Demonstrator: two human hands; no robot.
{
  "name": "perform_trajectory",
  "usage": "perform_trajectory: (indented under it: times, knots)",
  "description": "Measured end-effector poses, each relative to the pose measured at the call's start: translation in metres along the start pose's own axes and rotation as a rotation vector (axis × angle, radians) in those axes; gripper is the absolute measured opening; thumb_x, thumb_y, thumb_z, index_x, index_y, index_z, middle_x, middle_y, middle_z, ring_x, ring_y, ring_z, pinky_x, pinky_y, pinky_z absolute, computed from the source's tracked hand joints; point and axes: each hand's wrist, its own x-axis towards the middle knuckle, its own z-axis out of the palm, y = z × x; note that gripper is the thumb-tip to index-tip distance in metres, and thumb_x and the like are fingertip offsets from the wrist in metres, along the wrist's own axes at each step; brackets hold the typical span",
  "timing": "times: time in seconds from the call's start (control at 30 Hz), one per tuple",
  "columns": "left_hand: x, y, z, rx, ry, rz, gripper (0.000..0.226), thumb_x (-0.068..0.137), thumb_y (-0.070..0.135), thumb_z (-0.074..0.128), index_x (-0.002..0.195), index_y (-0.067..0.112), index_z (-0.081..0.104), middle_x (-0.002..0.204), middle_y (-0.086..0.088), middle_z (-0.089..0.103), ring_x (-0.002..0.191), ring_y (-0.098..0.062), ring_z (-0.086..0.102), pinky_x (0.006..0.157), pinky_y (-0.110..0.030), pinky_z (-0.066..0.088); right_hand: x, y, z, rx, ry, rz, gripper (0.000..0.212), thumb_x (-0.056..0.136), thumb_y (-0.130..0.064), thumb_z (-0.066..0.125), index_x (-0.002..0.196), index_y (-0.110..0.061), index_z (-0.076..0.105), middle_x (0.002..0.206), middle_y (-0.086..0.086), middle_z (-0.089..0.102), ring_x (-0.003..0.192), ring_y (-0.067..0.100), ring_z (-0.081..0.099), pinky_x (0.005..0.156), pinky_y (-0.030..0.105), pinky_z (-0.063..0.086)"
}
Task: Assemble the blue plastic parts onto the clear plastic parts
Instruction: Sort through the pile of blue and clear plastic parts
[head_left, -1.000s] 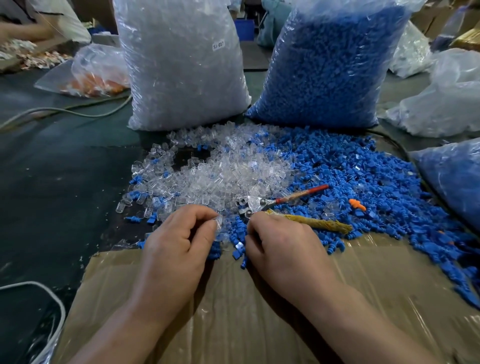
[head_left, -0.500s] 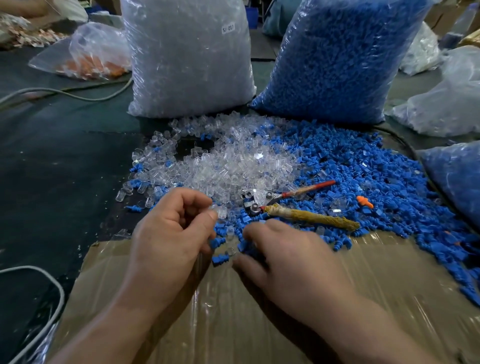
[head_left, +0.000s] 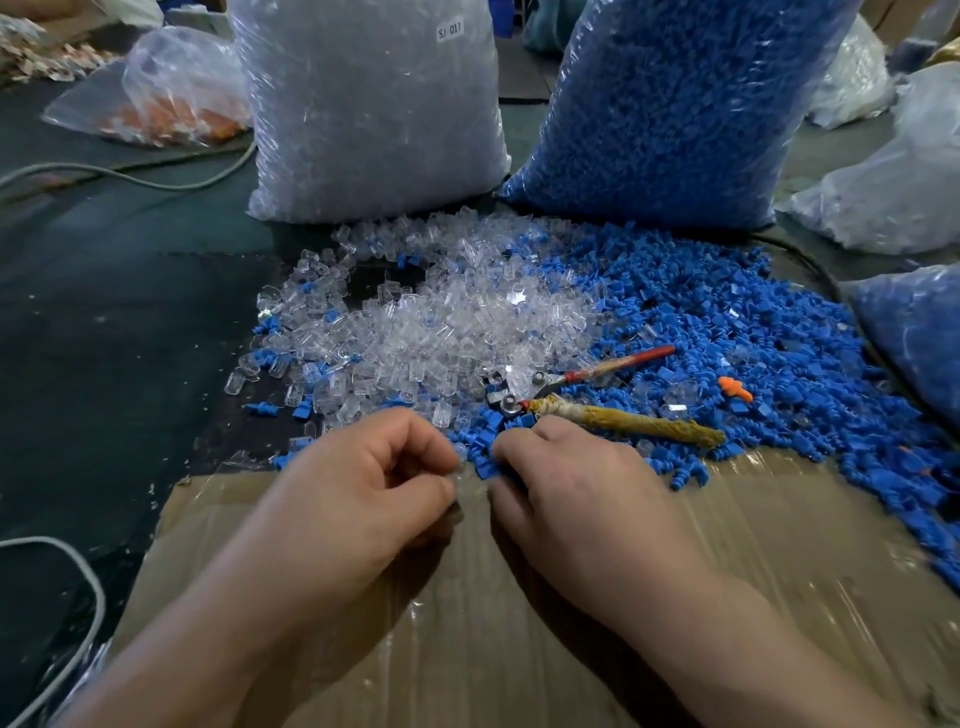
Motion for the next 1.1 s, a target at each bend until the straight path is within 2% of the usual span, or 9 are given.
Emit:
perform_trajectory:
  times: [0.17,0.3,0.4,0.57,0.63,0.8,0.87,1.0,1.1]
  knots:
    - [-0.002,0.003,0.010,0.033,0.117,0.112,0.025,0.086,0.016,0.072,0.089,0.040,0.067,0.080,0.006,0.075,0.078,-0.015,0.072,0.081,-0.046,0.058,0.000,0.003,0.001,0.015,-0.002,0.009,0.024,0.094,-0.053,0.039,0.087,-0.030,0.043,0.086,-0.007,0.042,0.077,0.024,0.053,0.062,0.039,0.046]
    - [-0.002,0.000,0.016,-0.017,0.226,0.121,0.028,0.085,0.015,0.073,0.089,0.041,0.067,0.079,0.009,0.073,0.074,-0.012,0.069,0.074,-0.035,0.059,-0.006,0.008,-0.003,-0.007,0.008,0.039,0.026,0.092,-0.056,0.041,0.083,-0.032,0.040,0.085,-0.008,0.047,0.079,0.022,0.056,0.059,0.035,0.039]
    - [0.000,-0.002,0.020,-0.084,0.239,0.107,0.028,0.086,0.011,0.071,0.088,0.039,0.068,0.079,0.002,0.075,0.076,-0.018,0.072,0.075,-0.040,0.061,-0.008,0.011,-0.003,-0.027,0.032,0.059,0.027,0.092,-0.056,0.034,0.091,-0.032,0.046,0.085,-0.008,0.050,0.078,0.022,0.057,0.058,0.035,0.038]
    - [0.000,-0.005,0.025,-0.175,0.199,0.135,0.037,0.093,0.001,0.065,0.085,0.037,0.069,0.076,-0.003,0.074,0.067,-0.012,0.073,0.060,-0.020,0.057,-0.005,0.011,-0.006,-0.025,-0.020,0.038,0.014,0.099,-0.042,0.042,0.094,-0.032,0.050,0.086,-0.007,0.046,0.073,0.022,0.053,0.058,0.037,0.042]
    - [-0.001,-0.007,0.026,-0.226,0.192,0.130,0.038,0.095,0.001,0.063,0.087,0.037,0.071,0.075,-0.005,0.074,0.063,-0.013,0.071,0.057,-0.022,0.056,-0.006,0.013,-0.008,-0.010,-0.033,0.038,0.007,0.097,-0.036,0.045,0.092,-0.032,0.047,0.086,-0.008,0.046,0.075,0.022,0.053,0.062,0.038,0.044]
    - [-0.004,-0.010,0.024,-0.410,0.153,0.047,0.028,0.095,0.008,0.065,0.091,0.035,0.072,0.075,-0.012,0.074,0.054,-0.018,0.067,0.052,-0.031,0.057,-0.009,0.013,-0.008,0.085,0.045,0.037,0.009,0.092,-0.038,0.045,0.089,-0.029,0.043,0.080,-0.010,0.052,0.076,0.019,0.053,0.066,0.039,0.046]
    - [-0.004,-0.009,0.024,-0.474,0.143,0.017,0.023,0.094,0.009,0.065,0.090,0.031,0.073,0.075,-0.015,0.074,0.053,-0.019,0.066,0.049,-0.033,0.057,-0.009,0.014,-0.009,0.203,0.118,0.091,0.012,0.087,-0.037,0.053,0.095,-0.029,0.052,0.071,-0.011,0.053,0.072,0.012,0.051,0.064,0.035,0.045]
    - [-0.005,-0.007,0.024,-0.514,0.113,0.004,0.023,0.094,0.009,0.064,0.084,0.028,0.072,0.074,-0.017,0.074,0.052,-0.022,0.066,0.047,-0.033,0.055,-0.010,0.013,-0.014,0.719,0.167,0.204,0.014,0.081,-0.037,0.063,0.092,-0.044,0.064,0.066,-0.019,0.065,0.059,0.002,0.061,0.058,0.024,0.048]
    - [-0.004,-0.006,0.024,-0.515,0.092,0.000,0.029,0.095,0.007,0.062,0.077,0.029,0.070,0.074,-0.019,0.073,0.054,-0.025,0.066,0.046,-0.030,0.054,-0.010,0.005,-0.014,1.123,0.093,0.181,0.006,0.086,-0.026,0.067,0.090,-0.030,0.065,0.064,0.003,0.068,0.054,0.018,0.066,0.051,0.034,0.054]
